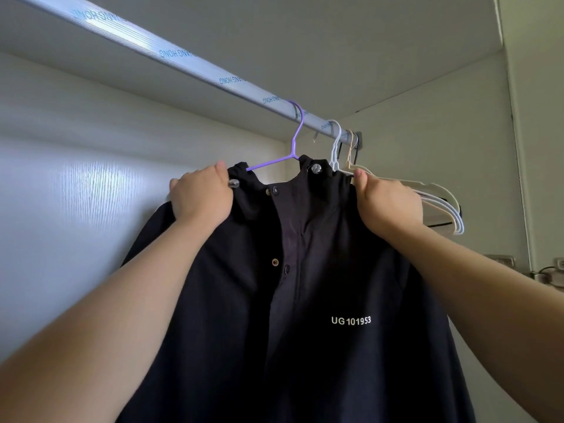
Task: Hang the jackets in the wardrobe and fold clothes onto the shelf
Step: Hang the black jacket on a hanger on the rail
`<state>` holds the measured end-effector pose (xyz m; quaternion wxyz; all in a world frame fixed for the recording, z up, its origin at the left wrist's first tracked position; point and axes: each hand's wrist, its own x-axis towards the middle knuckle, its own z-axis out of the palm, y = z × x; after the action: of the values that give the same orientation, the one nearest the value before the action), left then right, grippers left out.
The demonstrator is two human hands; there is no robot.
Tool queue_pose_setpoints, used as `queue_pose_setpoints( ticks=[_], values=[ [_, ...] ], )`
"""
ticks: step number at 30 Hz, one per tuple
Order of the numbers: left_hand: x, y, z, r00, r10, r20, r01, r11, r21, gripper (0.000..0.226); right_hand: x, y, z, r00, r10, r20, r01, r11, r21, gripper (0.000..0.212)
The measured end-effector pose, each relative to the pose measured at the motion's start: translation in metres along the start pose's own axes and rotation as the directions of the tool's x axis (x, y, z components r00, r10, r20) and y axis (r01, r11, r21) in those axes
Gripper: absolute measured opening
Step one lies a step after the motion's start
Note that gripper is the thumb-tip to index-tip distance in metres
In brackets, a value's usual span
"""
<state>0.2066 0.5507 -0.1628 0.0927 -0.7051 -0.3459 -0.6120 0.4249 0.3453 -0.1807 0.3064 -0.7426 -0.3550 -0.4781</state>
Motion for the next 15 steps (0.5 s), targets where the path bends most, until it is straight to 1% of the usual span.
queue_pose_setpoints(
  ticks=[1, 3, 6, 11, 13, 15],
  values=[
    [0.002, 0.007, 0.0, 1.0, 0.016, 0.005, -0.016, 1.0, 0.007, 0.026, 0.0, -0.002, 0.002, 1.0, 0.006, 0.005, -0.006, 1.0, 0.012, 0.061],
    [0.005, 0.012, 0.002, 0.998, 0.067, -0.009, -0.067, 0.997, 0.039, 0.04, -0.001, -0.003, 0.004, 1.0, -0.009, -0.005, 0.01, 0.999, 0.034, 0.06],
    [0.007, -0.003, 0.005, 0.996, 0.086, -0.026, -0.086, 0.996, 0.004, 0.042, -0.006, 0.005, 0.001, 0.999, -0.033, -0.009, 0.034, 0.999, 0.034, 0.058],
    [-0.001, -0.01, 0.0, 0.996, 0.092, 0.012, -0.093, 0.994, 0.053, 0.055, -0.012, 0.018, -0.006, 0.999, 0.043, 0.029, -0.043, 0.999, 0.021, 0.061],
    [0.0, -0.007, -0.003, 0.998, 0.045, 0.055, -0.046, 0.999, 0.025, 0.056, -0.009, 0.017, -0.011, 0.993, 0.094, 0.075, -0.097, 0.995, 0.033, 0.056],
    [0.008, 0.0, -0.013, 0.986, -0.075, 0.15, 0.084, 0.995, -0.055, 0.055, -0.001, 0.009, -0.023, 0.972, 0.172, 0.163, -0.188, 0.979, 0.085, 0.043]
  ],
)
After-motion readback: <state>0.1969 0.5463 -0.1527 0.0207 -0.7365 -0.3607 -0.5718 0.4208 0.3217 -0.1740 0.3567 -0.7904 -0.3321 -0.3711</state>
